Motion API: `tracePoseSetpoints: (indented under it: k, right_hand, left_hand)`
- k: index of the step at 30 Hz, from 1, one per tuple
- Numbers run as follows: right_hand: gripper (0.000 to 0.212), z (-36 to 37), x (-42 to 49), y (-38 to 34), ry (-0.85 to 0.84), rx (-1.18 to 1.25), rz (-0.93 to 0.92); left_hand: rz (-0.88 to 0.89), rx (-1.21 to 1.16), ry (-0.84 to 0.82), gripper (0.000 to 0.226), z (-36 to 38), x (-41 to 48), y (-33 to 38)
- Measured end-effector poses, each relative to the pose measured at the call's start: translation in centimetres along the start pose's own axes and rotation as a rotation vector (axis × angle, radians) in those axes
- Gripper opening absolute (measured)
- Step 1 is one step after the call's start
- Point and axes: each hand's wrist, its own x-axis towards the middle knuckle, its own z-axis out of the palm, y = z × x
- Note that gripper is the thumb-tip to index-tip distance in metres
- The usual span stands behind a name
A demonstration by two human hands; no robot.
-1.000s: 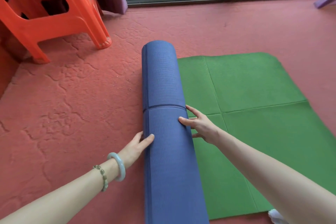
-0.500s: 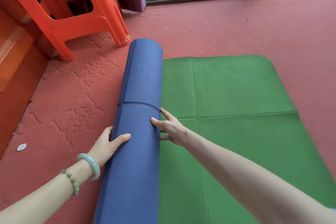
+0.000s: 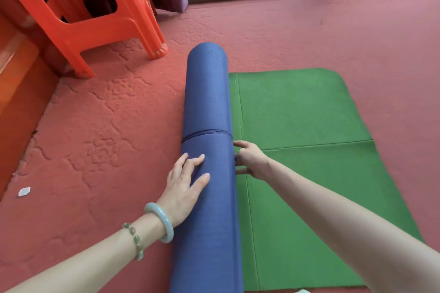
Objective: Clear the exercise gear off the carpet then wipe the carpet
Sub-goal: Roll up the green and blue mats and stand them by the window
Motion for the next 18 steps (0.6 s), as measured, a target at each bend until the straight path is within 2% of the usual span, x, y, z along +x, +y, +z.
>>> tracePoseSetpoints:
  k: [3, 5, 7, 9, 10, 12, 15, 16, 18]
  right_hand:
    - [0.038, -2.4, -1.3, 1.0, -0.002, -0.029, 0.067]
    - [0.03, -3.7, -1.8, 1.1, 0.098, -0.031, 0.05]
    - [0.024, -4.9, -2.2, 0.9, 0.212, 0.066, -0.012]
    - [0.021, -6.0, -2.8, 0.5, 0.194, 0.117, -0.071]
    - [0.027, -6.5, -3.1, 0.5, 0.147, 0.083, -0.086]
    - [0.048, -6.9, -3.5, 0.7, 0.07, 0.01, -0.096]
    - [0.074, -7.6, -3.1, 1.6, 0.044, 0.002, -0.083]
    - [0.079, -7.8, -3.0, 1.7, 0.046, 0.012, -0.07]
    - [0.082, -8.1, -2.8, 1.6, 0.053, 0.019, -0.062]
  left_hand:
    - [0.084, 0.252, -0.027, 0.053, 2.1, 0.5, 1.7]
    - [0.125, 0.386, -0.051, 0.054, 3.5, 0.6, 2.9]
    - [0.134, 0.491, -0.063, 0.05, 4.9, 0.9, 4.1]
    - [0.165, 0.542, -0.04, 0.052, 5.9, 1.0, 5.6]
    - [0.185, 0.532, -0.031, 0.052, 6.3, 0.9, 6.2]
    - [0.244, 0.436, -0.007, 0.052, 6.5, 0.9, 6.3]
    - [0.275, 0.079, 0.094, 0.063, 5.0, 1.9, 4.5]
    - [0.224, -0.031, 0.155, 0.066, 4.3, 2.7, 3.5]
    - [0.007, -0.189, 0.21, 0.064, 3.3, 4.2, 1.4]
